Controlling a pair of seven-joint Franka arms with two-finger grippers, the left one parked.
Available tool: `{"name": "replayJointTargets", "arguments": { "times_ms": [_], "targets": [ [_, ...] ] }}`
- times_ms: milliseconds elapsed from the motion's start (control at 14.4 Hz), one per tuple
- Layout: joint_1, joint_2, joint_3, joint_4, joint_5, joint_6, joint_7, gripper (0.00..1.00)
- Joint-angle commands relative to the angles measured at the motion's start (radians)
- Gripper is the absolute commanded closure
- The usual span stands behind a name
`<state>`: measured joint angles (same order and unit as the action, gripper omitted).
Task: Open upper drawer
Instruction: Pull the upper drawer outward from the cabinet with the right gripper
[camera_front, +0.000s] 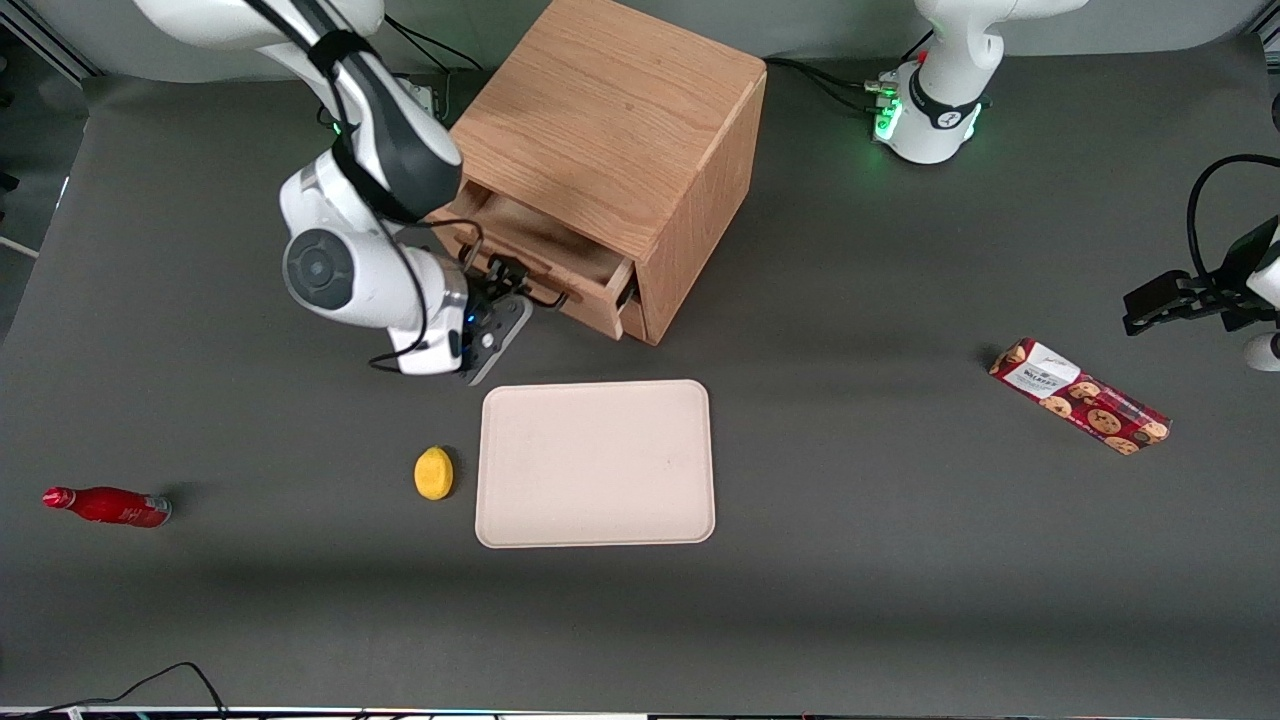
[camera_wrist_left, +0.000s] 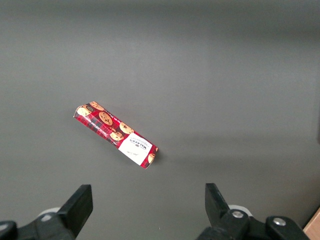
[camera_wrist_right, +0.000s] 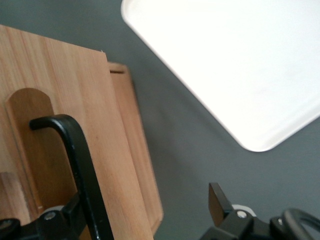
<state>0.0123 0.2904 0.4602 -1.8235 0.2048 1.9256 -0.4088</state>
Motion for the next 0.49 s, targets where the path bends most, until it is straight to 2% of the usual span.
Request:
{"name": "replayJointTargets", "arguments": {
  "times_ms": [0,139,278,417],
  "targets": [
    [-0.020,0.067,0.003,0.098,-0.057,-0.010,-0.018,0.00],
    [-0.049,0.099,0.003,0.151,-0.103,-0.011,-0.069,0.00],
    [-0.093,0.153,0.003,0.232,-0.107,-0.032,-0.148,0.00],
    [-0.095,0.185,0.002,0.314,-0.131,-0.082,-0.159,0.00]
  ]
}}
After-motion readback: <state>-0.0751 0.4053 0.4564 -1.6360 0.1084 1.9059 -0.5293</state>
